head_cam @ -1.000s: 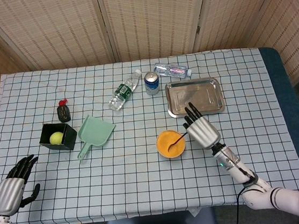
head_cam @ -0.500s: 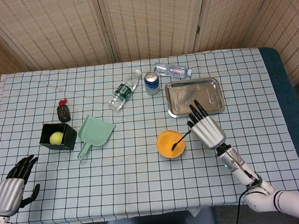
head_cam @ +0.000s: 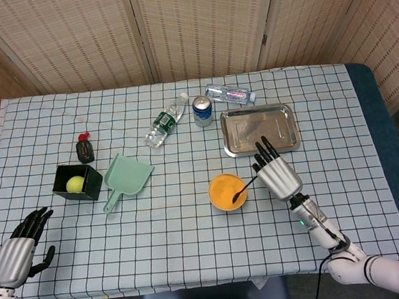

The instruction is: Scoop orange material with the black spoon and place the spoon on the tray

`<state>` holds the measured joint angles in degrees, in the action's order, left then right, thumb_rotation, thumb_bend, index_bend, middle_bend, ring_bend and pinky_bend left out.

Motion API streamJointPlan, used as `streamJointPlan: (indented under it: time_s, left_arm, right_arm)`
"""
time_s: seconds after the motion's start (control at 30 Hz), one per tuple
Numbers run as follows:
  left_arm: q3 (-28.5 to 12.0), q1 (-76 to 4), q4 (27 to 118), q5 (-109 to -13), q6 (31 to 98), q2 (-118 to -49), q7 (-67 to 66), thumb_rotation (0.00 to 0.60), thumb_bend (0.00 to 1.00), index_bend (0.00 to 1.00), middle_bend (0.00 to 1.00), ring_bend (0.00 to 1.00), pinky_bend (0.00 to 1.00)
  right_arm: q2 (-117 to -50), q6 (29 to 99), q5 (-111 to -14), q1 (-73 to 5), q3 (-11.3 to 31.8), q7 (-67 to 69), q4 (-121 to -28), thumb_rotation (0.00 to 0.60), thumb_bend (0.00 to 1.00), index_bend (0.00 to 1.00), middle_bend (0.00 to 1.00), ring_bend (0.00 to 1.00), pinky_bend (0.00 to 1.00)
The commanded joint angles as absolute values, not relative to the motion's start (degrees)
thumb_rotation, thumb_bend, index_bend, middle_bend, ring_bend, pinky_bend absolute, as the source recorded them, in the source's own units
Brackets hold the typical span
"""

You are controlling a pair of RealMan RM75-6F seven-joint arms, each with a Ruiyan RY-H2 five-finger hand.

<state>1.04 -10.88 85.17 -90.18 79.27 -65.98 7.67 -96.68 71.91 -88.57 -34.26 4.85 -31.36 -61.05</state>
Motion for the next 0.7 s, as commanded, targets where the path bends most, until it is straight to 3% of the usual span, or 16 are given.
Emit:
streamJointPlan:
  time_s: [0.03, 0.47, 0.7]
  left_arm:
    - [1.02, -10.97, 85.09, -90.0, 79.01, -65.97, 7.75, 0.6, 0.46, 0.0, 0.0, 0.0, 0.17]
    - [0.83, -11.08, 84.64, -89.54, 78.77, -65.87, 8.48, 0.6, 0.46, 0.0, 0.0, 0.0, 0.17]
    - [0.84, -10.94, 84.73, -89.63, 79.12, -65.84, 8.42, 0.6, 0.46, 0.0, 0.0, 0.0, 0.17]
  right_arm:
    - [-97.79, 71.59, -88.3, -34.67, 5.35, -32.26, -60.13, 0.6, 0.52, 1.0, 0.36, 0.1, 0.03]
    - [-104.79, 72.27, -86.12, -36.52, 8.78, -35.77, -53.74, 0.6, 0.52, 1.0, 0.36, 0.1, 0.03]
    - [-104.25, 74.23, -87.31, -36.12, 8.28, -31.59, -53.47, 0.6, 0.52, 1.0, 0.36, 0.1, 0.03]
